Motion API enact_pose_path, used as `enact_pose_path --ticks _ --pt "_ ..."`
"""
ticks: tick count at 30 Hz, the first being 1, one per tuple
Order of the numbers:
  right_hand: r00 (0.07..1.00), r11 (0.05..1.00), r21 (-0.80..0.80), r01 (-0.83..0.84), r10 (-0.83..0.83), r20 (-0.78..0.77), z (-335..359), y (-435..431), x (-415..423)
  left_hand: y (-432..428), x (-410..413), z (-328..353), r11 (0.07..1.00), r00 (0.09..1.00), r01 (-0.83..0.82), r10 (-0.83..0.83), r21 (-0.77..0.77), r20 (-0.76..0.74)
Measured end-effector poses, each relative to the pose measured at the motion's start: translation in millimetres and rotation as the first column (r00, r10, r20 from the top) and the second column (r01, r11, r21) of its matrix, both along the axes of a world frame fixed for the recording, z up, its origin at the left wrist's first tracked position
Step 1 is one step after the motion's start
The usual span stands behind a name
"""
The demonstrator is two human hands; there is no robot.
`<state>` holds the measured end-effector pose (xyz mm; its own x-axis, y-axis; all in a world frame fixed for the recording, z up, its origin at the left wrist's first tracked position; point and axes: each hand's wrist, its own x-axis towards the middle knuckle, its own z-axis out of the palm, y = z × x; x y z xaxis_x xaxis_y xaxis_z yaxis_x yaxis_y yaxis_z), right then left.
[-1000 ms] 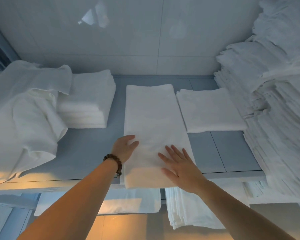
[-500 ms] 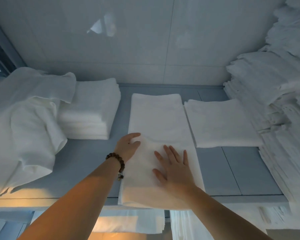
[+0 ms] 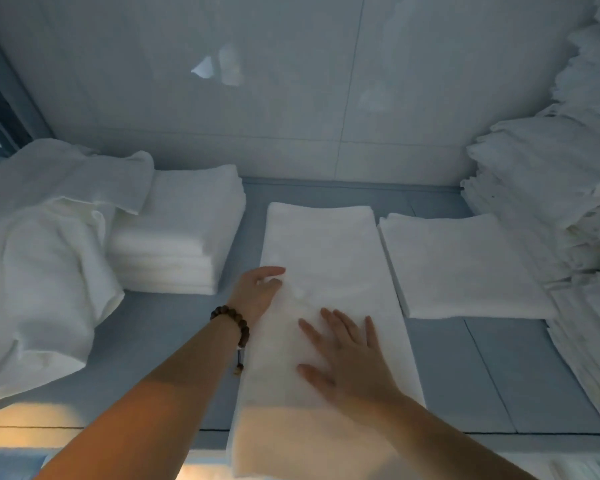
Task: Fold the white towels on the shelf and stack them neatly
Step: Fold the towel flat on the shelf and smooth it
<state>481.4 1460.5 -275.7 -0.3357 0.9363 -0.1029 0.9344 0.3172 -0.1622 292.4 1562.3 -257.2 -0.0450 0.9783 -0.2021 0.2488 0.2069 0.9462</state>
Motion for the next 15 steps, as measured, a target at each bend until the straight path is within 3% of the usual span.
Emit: enact_pose_path --ticks 4,7,10,13,15 --pt "0.998 0.996 0.066 0.061 -0.062 0.021 7.5 58.9 2.4 35.5 8.9 7.4 0.998 0.997 0.008 -0.012 -0.061 -0.073" --pt "0.988 0.989 -0.009 0.149 -0.148 0.054 3.6 95.0 8.3 47.8 9.5 1.3 0.999 0.993 -0.046 0.049 0.025 -0.111" --pt "0.972 0.975 0.027 0.221 -0.223 0.070 -4.3 108.6 18.8 49.9 5.7 -8.6 0.995 0.978 -0.085 0.092 0.043 -0.187" --pt "0.971 0.973 0.075 0.218 -0.224 0.089 -10.3 113.5 22.1 62.6 9.8 -11.7 0.993 0.950 0.030 0.006 0.110 -0.313" --pt "0.991 0.986 0.115 0.122 -0.127 0.039 -11.5 121.7 15.9 74.7 18.2 -7.5 0.986 0.933 0.093 -0.038 0.137 -0.358"
